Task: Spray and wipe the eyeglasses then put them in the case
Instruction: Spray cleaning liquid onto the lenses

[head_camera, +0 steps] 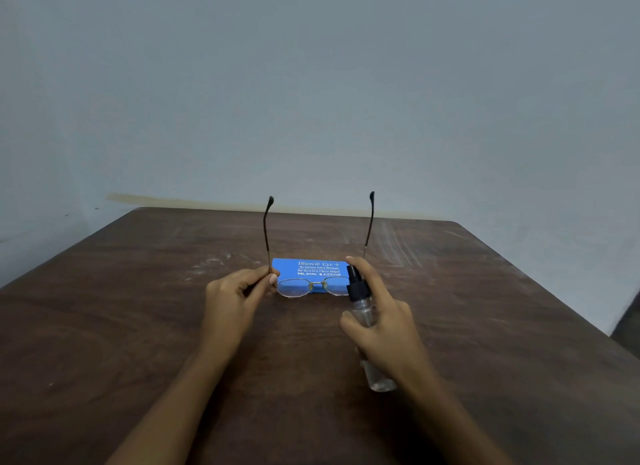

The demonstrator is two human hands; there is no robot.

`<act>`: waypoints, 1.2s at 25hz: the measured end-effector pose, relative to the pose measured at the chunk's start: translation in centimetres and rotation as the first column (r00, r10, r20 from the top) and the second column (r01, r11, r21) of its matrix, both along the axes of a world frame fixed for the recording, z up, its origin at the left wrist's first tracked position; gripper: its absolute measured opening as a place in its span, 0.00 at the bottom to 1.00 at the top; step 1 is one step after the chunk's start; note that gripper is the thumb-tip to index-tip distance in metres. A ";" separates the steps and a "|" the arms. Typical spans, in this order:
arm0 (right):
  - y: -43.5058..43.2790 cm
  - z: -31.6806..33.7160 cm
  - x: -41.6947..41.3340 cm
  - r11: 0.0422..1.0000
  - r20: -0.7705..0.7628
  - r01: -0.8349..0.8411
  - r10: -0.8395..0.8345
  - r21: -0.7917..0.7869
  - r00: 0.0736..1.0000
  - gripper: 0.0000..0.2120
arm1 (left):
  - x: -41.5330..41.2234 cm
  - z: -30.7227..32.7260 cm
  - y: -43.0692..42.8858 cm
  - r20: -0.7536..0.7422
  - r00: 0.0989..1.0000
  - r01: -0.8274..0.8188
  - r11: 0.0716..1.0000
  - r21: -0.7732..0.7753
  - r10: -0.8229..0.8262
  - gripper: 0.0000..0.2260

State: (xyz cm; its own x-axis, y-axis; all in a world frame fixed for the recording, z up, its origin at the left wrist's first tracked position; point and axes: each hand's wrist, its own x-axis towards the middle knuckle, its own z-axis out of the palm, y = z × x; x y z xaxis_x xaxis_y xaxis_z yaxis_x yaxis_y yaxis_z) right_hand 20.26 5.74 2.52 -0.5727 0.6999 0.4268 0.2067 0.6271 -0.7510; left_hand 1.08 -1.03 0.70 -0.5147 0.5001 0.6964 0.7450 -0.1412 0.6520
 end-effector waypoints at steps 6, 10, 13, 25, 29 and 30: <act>-0.9 -0.7 -0.9 0.986 -0.158 -0.021 0.048 0.165 0.986 0.34 | -0.5 0.5 0.6 0.549 0.820 0.156 0.986 0.059 -0.163 0.07; -1.2 -0.9 -2.2 0.974 -0.180 -0.091 0.129 0.207 0.975 0.34 | -0.4 1.1 0.2 0.752 0.590 0.255 0.951 0.173 -0.294 0.05; -1.0 -0.8 -3.2 0.975 -0.196 -0.104 0.143 0.199 0.970 0.33 | -0.6 1.5 0.2 0.845 0.410 0.264 0.931 0.251 -0.343 0.09; -1.1 -1.3 -5.7 0.962 -0.199 -0.101 0.155 0.254 0.968 0.32 | -1.3 1.7 -0.1 0.918 0.045 0.252 0.894 0.371 -0.394 0.16; -1.1 -1.6 -5.4 0.967 -0.179 -0.081 0.126 0.241 0.976 0.28 | -1.2 1.6 -0.1 0.927 0.040 0.257 0.900 0.351 -0.373 0.17; -1.1 -1.6 -5.4 0.969 -0.178 -0.077 0.121 0.236 0.976 0.27 | -1.2 1.6 -0.1 0.929 0.036 0.257 0.901 0.348 -0.369 0.16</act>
